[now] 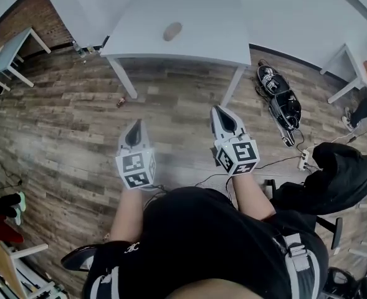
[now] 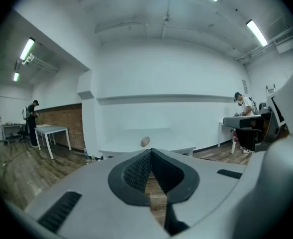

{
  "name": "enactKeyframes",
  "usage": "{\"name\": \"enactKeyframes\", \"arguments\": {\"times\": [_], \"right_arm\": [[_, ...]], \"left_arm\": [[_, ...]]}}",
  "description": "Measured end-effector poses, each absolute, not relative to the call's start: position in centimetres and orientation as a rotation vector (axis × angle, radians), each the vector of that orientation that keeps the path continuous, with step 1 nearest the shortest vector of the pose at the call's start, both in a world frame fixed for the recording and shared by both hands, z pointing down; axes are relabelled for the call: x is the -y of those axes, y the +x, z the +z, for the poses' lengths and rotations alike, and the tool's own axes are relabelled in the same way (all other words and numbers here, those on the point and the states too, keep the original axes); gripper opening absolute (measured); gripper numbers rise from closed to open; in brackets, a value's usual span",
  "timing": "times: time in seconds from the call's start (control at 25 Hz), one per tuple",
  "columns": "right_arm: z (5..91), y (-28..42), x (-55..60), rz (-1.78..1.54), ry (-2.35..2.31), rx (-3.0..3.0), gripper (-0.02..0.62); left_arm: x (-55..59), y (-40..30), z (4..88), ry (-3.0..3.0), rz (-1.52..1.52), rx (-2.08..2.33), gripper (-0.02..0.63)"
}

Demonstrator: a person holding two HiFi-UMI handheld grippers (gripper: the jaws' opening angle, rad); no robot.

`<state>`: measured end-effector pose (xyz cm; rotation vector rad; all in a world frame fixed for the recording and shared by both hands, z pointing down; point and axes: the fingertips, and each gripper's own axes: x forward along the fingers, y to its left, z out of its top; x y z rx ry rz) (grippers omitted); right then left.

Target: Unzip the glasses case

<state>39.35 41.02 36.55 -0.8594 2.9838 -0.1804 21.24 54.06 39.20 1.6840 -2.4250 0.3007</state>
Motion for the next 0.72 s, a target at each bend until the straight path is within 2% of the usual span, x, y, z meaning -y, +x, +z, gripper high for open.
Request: {"name": "enactKeyframes", "arguments": {"times": [0.72], "right_arm": [[38.7,44.9,-38.7,-0.145,-0.781,-3.094,0.014]], "left_arm": [[-51.6,27.2,40.5,1.594,0.183,2.367,0.003]]}}
